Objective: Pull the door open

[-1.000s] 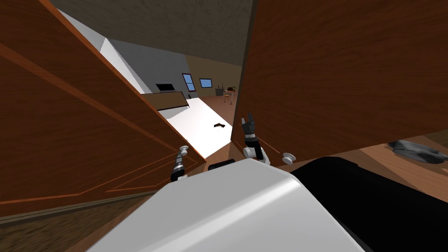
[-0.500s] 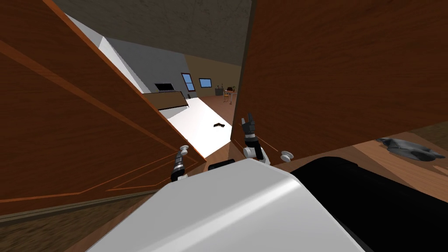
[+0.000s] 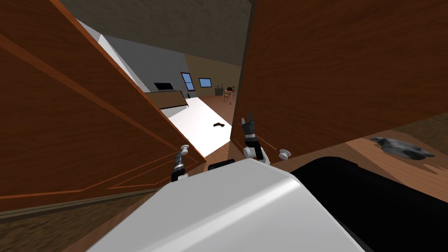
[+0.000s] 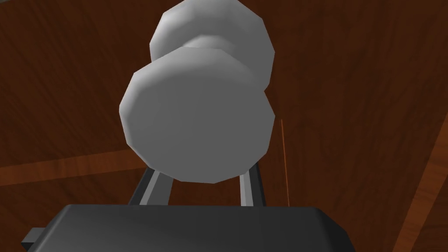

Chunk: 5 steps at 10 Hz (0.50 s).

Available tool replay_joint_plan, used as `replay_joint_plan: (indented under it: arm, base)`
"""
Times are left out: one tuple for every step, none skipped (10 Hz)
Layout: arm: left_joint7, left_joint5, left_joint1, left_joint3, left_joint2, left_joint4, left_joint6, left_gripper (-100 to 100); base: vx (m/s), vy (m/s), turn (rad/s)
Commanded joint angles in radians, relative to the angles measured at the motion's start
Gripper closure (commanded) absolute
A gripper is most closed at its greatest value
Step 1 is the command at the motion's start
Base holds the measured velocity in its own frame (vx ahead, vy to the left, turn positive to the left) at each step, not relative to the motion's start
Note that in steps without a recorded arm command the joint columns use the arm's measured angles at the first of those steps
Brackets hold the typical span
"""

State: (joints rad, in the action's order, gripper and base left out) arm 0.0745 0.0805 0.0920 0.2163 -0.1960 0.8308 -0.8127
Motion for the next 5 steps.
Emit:
replay_joint_plan:
  arm:
    - [-0.03, 0.001, -0.018, -0.027, 0.012, -0.023, -0.019, 100]
    - [-0.067, 0.018, -0.022, -0.038, 0.007, -0.027, -0.019, 100]
    - [-0.072, 0.018, -0.022, -0.038, 0.007, -0.027, -0.019, 100]
    - [-0.107, 0.034, -0.026, -0.05, 0.003, -0.032, -0.02, 100]
    - [-0.113, 0.034, -0.026, -0.05, 0.003, -0.032, -0.02, 100]
  base:
    - [-0.032, 0.0, -0.05]
    - [-0.032, 0.009, -0.055]
    - [-0.026, 0.017, 0.006]
    - [-0.033, 0.011, -0.02]
    - [-0.022, 0.008, -0.001]
